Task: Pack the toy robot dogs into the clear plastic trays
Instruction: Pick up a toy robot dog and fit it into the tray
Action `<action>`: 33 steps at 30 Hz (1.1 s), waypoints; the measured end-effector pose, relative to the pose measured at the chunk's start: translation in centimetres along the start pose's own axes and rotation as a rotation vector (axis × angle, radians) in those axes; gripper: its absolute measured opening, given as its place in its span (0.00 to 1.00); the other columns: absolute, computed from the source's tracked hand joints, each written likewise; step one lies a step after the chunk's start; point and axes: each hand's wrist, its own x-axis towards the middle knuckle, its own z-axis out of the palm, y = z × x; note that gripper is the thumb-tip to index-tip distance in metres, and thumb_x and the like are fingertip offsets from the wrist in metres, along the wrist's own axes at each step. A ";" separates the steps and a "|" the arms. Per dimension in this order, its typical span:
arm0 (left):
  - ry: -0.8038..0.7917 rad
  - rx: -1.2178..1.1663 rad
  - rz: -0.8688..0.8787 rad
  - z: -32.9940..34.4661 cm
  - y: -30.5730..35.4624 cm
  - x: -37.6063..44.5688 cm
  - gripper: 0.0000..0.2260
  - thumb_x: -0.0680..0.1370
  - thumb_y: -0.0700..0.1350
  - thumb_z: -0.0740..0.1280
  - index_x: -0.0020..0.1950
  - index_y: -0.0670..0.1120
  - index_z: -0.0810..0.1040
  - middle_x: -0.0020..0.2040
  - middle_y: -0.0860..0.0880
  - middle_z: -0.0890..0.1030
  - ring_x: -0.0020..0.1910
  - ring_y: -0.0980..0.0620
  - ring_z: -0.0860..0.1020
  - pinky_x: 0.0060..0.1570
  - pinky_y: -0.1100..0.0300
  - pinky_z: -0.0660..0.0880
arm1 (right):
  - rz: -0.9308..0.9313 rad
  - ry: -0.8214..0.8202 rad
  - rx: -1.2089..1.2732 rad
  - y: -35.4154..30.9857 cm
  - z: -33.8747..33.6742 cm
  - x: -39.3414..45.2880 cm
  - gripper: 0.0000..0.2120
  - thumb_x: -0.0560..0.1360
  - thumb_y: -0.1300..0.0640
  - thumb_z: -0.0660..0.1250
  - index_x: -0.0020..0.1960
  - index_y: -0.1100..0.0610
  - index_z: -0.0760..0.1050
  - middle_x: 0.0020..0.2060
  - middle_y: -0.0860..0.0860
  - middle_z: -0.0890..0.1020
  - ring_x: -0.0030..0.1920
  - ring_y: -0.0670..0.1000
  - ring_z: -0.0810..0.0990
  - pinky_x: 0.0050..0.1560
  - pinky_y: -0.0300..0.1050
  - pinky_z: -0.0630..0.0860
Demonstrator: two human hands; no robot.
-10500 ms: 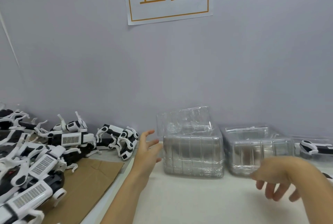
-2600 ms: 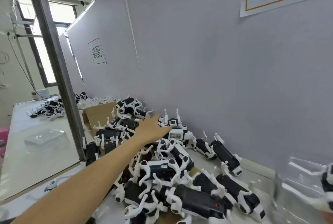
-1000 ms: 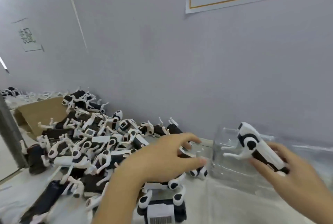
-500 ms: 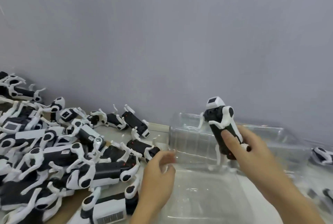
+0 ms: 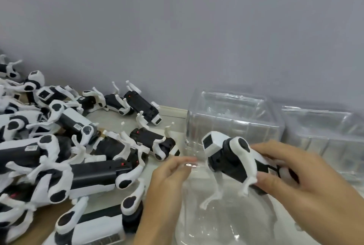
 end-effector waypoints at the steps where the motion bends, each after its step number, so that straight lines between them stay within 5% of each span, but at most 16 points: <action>1: 0.003 0.003 -0.013 0.0 0.0 0.0 0.17 0.78 0.38 0.65 0.40 0.58 0.86 0.44 0.60 0.85 0.48 0.64 0.81 0.53 0.59 0.72 | -0.014 -0.010 -0.028 0.2 0.2 -0.1 0.19 0.61 0.34 0.62 0.51 0.32 0.77 0.46 0.38 0.81 0.46 0.41 0.80 0.46 0.31 0.71; 4: -0.027 0.015 -0.023 0.0 -0.3 -0.1 0.11 0.77 0.42 0.66 0.45 0.56 0.86 0.48 0.55 0.86 0.55 0.54 0.82 0.64 0.48 0.73 | -0.032 -0.032 -0.090 1.1 1.5 -0.5 0.18 0.61 0.35 0.64 0.51 0.31 0.76 0.47 0.38 0.79 0.47 0.39 0.78 0.49 0.31 0.70; 9: -0.059 0.002 -0.013 0.1 -0.6 -0.4 0.09 0.76 0.44 0.66 0.46 0.54 0.85 0.50 0.53 0.86 0.56 0.54 0.82 0.66 0.46 0.72 | -0.047 0.035 -0.182 2.4 3.3 -0.8 0.21 0.60 0.41 0.70 0.53 0.34 0.75 0.49 0.32 0.78 0.53 0.36 0.74 0.48 0.37 0.68; 16: -0.086 0.014 0.018 0.1 -0.9 -0.6 0.14 0.68 0.57 0.66 0.49 0.55 0.84 0.49 0.52 0.84 0.51 0.55 0.83 0.52 0.56 0.75 | -0.078 0.055 -0.331 2.2 4.4 -1.2 0.18 0.58 0.51 0.73 0.48 0.46 0.84 0.40 0.35 0.78 0.45 0.38 0.70 0.46 0.40 0.70; 21: -0.127 0.033 0.010 -0.1 -0.9 -0.5 0.15 0.66 0.58 0.68 0.51 0.57 0.84 0.51 0.51 0.84 0.54 0.53 0.82 0.57 0.51 0.76 | -0.039 0.047 -0.340 1.6 4.5 -1.5 0.17 0.60 0.57 0.77 0.48 0.46 0.84 0.41 0.36 0.79 0.45 0.43 0.76 0.44 0.45 0.72; 24: -0.126 0.065 0.009 0.0 -0.9 -0.6 0.17 0.66 0.61 0.68 0.53 0.61 0.83 0.55 0.56 0.82 0.59 0.56 0.79 0.54 0.56 0.73 | -0.008 0.057 -0.381 1.2 5.1 -1.4 0.14 0.60 0.57 0.71 0.45 0.48 0.83 0.40 0.38 0.79 0.44 0.48 0.78 0.42 0.49 0.75; 28: -0.101 0.059 0.017 0.0 -1.0 -0.3 0.15 0.66 0.59 0.69 0.50 0.59 0.84 0.50 0.56 0.83 0.59 0.52 0.80 0.61 0.49 0.74 | 0.025 0.000 -0.318 1.4 4.9 -1.4 0.14 0.66 0.56 0.69 0.49 0.43 0.82 0.43 0.34 0.76 0.50 0.41 0.71 0.51 0.35 0.68; 33: -0.098 0.031 -0.006 0.4 -0.9 -0.6 0.17 0.65 0.59 0.71 0.51 0.60 0.84 0.59 0.53 0.82 0.66 0.50 0.76 0.70 0.44 0.69 | 0.063 -0.039 -0.288 1.5 4.1 -1.6 0.18 0.68 0.59 0.76 0.52 0.40 0.80 0.49 0.32 0.75 0.58 0.36 0.67 0.53 0.31 0.64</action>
